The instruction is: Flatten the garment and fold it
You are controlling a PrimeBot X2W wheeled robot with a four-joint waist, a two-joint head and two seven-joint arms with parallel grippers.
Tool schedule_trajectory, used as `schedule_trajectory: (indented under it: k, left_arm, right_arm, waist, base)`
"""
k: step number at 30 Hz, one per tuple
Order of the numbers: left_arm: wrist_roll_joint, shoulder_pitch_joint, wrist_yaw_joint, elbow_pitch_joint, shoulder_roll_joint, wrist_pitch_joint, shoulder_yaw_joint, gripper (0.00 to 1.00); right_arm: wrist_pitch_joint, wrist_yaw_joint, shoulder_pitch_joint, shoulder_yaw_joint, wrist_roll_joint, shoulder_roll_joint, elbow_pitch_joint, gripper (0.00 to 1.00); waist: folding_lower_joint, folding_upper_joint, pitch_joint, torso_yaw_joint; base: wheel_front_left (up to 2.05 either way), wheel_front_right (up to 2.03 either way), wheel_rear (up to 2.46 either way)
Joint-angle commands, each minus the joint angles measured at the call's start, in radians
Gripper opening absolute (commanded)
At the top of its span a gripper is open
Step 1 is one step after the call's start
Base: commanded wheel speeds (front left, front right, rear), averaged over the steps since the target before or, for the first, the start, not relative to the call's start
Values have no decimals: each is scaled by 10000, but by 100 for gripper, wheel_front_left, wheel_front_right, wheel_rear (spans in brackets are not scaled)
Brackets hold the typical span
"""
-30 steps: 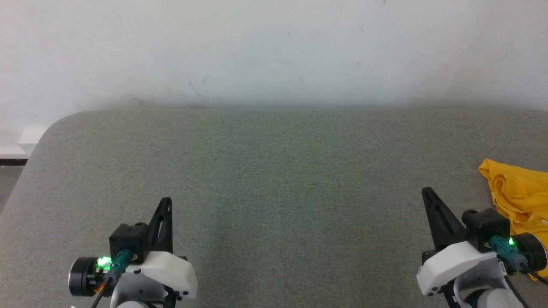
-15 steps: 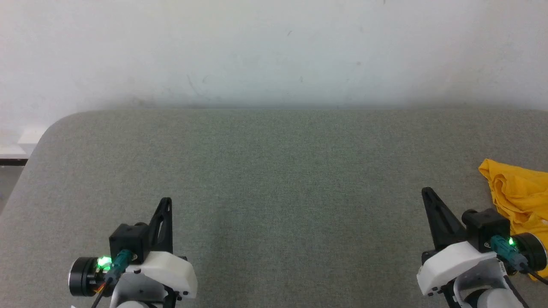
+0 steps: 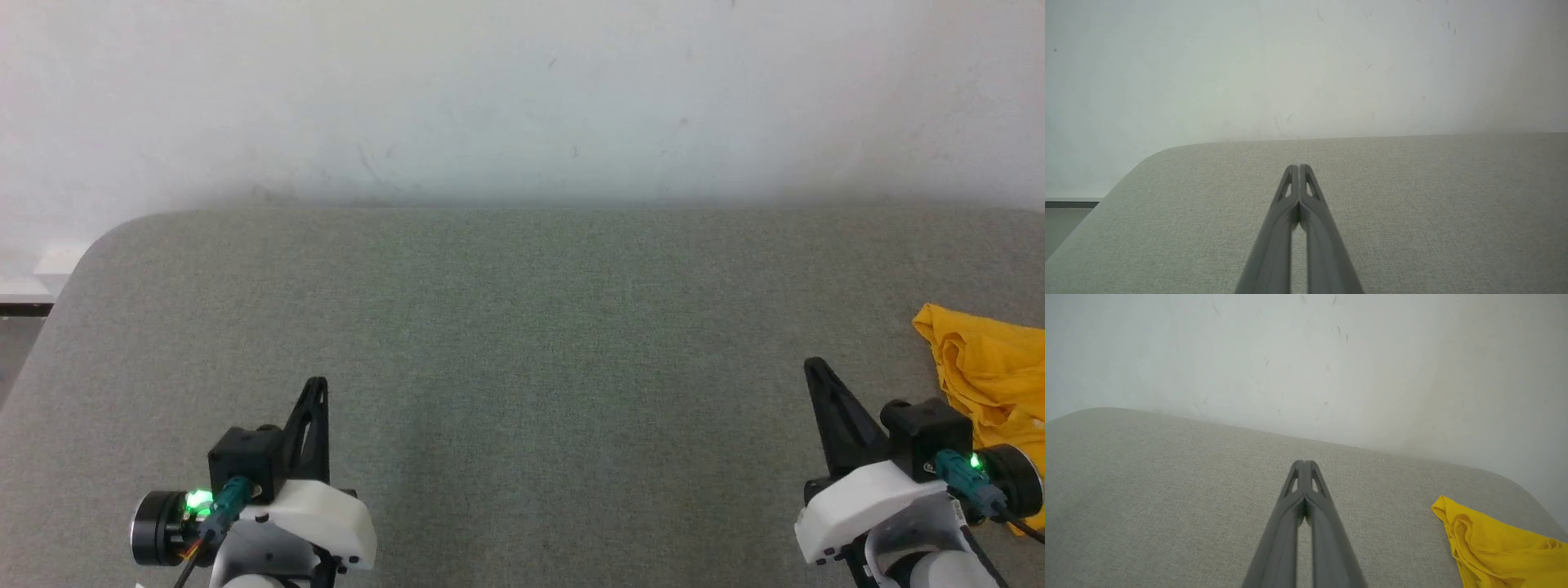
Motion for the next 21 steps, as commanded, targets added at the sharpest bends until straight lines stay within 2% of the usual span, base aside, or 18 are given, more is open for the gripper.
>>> schedule_trajectory:
  k: [1,21]
  left_arm:
    - [64,-120,-18,18,-47,3,37,0]
    - [64,-120,-18,18,-47,3,37,0]
  right_arm:
    - [7,-21,-111,1,-78,34,-39,0]
    - [7,-21,-111,1,-78,34,-39,0]
  waist:
    - [0,0,0,0]
    - [0,0,0,0]
  base:
    - [0,0,0]
    - [0,0,0]
